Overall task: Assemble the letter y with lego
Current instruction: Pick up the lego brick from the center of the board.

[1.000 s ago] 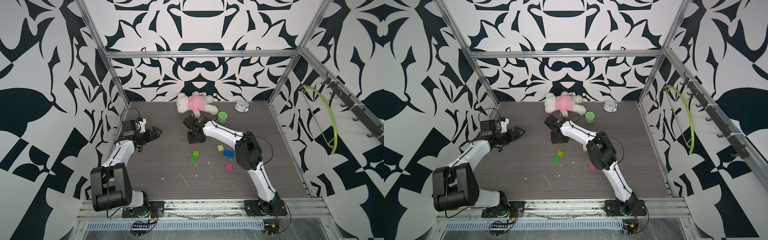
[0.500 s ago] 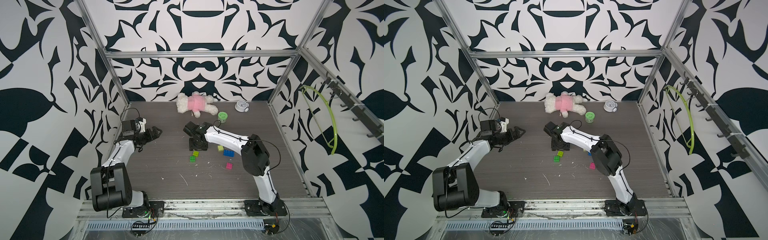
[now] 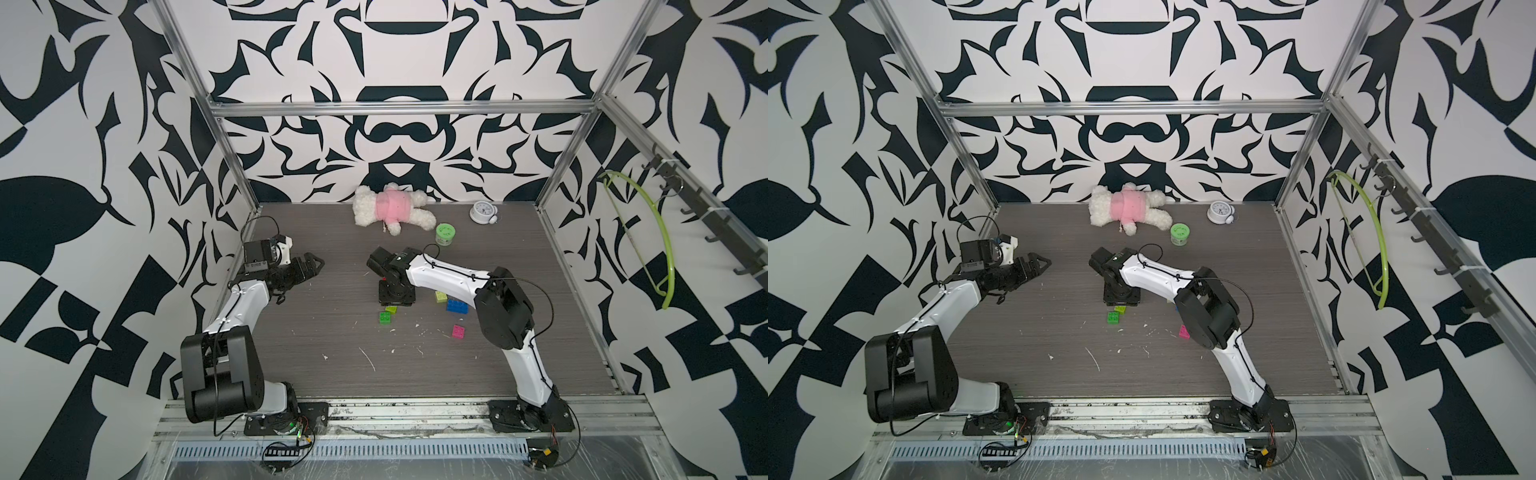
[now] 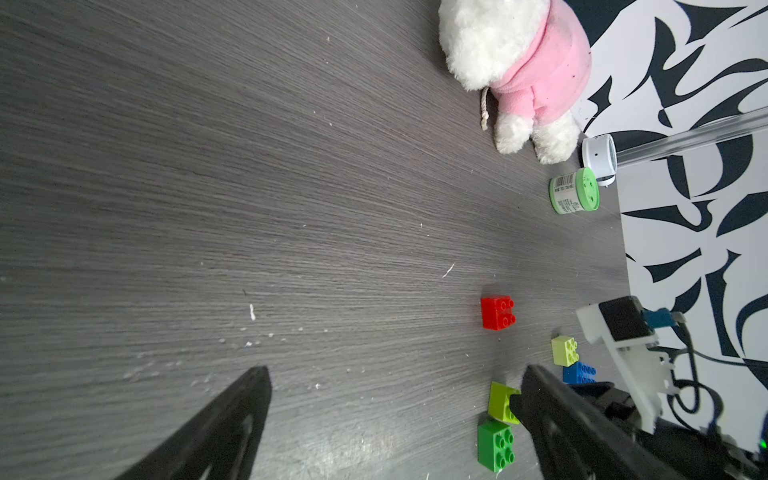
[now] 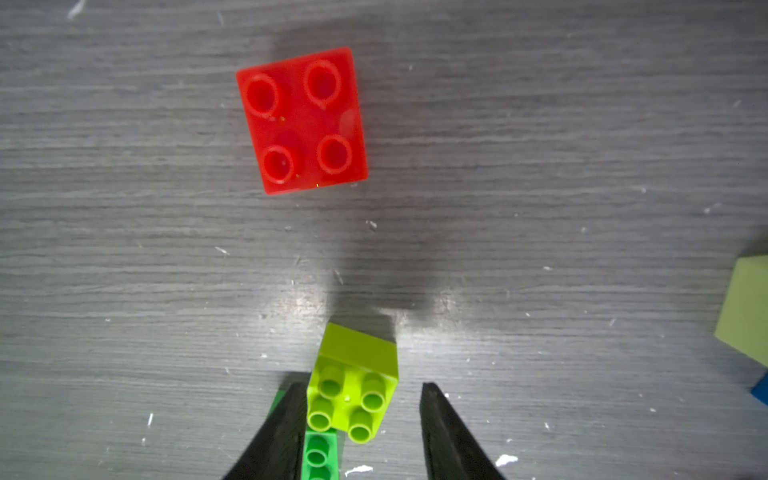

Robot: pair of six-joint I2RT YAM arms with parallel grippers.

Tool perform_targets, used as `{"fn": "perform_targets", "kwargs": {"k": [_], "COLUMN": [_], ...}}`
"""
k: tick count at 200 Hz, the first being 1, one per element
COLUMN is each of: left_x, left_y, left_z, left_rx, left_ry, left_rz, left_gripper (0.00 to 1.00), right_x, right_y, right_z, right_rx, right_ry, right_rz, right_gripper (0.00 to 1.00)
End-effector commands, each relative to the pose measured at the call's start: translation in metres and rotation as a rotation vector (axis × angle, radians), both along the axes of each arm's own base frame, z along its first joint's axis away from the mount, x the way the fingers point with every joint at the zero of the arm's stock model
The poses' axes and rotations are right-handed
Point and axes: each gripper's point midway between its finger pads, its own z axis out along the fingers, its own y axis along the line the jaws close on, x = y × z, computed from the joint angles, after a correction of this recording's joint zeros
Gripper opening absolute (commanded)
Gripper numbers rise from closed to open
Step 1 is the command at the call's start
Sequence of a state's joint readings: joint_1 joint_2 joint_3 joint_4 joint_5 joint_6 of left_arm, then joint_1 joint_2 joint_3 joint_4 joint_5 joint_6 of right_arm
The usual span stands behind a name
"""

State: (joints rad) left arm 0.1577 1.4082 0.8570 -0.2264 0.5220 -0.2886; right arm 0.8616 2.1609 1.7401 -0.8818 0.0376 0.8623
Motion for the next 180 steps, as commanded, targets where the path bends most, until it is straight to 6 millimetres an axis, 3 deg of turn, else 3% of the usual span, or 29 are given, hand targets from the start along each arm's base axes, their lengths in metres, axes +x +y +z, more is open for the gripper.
{"fn": "perform_targets", "kwargs": {"k": [1, 59, 102, 133, 165, 180], "left_x": [-0.003, -0.003, -0.004, -0.006, -0.012, -0.015], "left_y": [-0.002, -0.002, -0.002, -0.005, -0.021, -0.029], "left_z": [0.004, 0.003, 0.002, -0.001, -0.010, -0.020], "left_rx": [-0.013, -0.013, -0.012, -0.038, -0.169, -0.242], "left_ry": [-0.016, -0.014, -0.012, 0.001, 0.026, 0.049], "left_rz": [-0.013, -0.013, -0.012, -0.013, -0.031, -0.010], "left_gripper": [0.99, 0.99, 0.99, 0.99, 0.96, 0.90], "right_x": [-0.002, 0.001, 0.002, 0.004, -0.002, -0.012], "right_y": [0.001, 0.004, 0.004, 0.002, -0.004, -0.010], "right_z": [-0.001, -0.008, -0.005, 0.009, 0.035, 0.038], "right_rx": [0.000, -0.001, 0.003, 0.011, 0.011, 0.007], "right_ry": [0.005, 0.015, 0.008, -0.030, -0.090, -0.081], "right_rz": [0.002, 0.002, 0.003, 0.009, 0.033, 0.030], "right_gripper": [0.47, 0.47, 0.32, 0.20, 0.20, 0.20]}}
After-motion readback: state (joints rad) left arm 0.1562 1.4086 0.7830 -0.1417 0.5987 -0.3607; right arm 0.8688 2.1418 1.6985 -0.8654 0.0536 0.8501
